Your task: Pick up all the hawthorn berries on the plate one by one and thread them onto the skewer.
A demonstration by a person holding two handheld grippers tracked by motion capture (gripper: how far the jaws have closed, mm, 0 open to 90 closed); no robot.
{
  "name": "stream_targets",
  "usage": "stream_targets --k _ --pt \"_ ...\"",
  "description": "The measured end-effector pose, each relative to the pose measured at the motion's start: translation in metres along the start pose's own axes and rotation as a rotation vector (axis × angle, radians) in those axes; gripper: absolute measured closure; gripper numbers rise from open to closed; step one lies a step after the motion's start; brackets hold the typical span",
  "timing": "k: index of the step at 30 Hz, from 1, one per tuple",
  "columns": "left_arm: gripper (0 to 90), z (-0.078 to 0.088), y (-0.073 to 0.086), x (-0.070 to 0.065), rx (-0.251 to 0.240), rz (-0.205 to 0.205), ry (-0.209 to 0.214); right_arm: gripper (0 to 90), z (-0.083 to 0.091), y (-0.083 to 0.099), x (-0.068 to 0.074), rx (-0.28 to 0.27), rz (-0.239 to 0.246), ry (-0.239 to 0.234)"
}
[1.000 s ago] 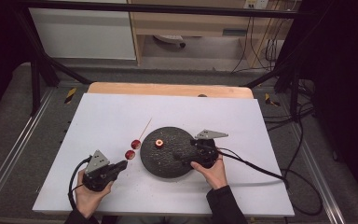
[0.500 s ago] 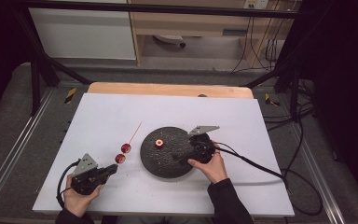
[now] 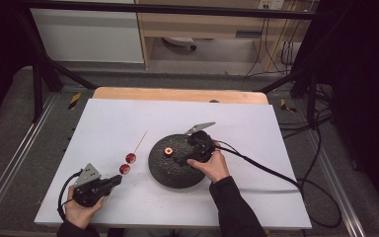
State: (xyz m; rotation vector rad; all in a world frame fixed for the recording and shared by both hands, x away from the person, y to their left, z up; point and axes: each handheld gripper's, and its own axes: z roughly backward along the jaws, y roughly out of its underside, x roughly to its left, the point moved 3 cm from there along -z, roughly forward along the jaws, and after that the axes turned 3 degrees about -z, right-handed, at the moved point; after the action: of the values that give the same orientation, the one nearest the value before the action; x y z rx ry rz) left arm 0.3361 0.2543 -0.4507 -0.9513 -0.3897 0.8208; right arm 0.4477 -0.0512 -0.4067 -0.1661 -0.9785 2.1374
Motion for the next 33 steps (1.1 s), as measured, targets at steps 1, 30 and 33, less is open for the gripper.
stream_targets --k 1,30,33 --pt "88.5 0.0 0.0 0.0 0.0 0.0 0.0 4.1 -0.002 -0.002 0.0 0.009 0.004 0.001" --pt "88.5 -0.002 0.002 0.001 0.011 0.001 -0.006 32.4 -0.068 -0.034 -0.003 0.212 0.005 0.011" --pt "88.6 -0.003 0.002 0.001 0.014 -0.004 -0.005 39.0 -0.072 -0.033 -0.004 0.232 -0.001 -0.001"
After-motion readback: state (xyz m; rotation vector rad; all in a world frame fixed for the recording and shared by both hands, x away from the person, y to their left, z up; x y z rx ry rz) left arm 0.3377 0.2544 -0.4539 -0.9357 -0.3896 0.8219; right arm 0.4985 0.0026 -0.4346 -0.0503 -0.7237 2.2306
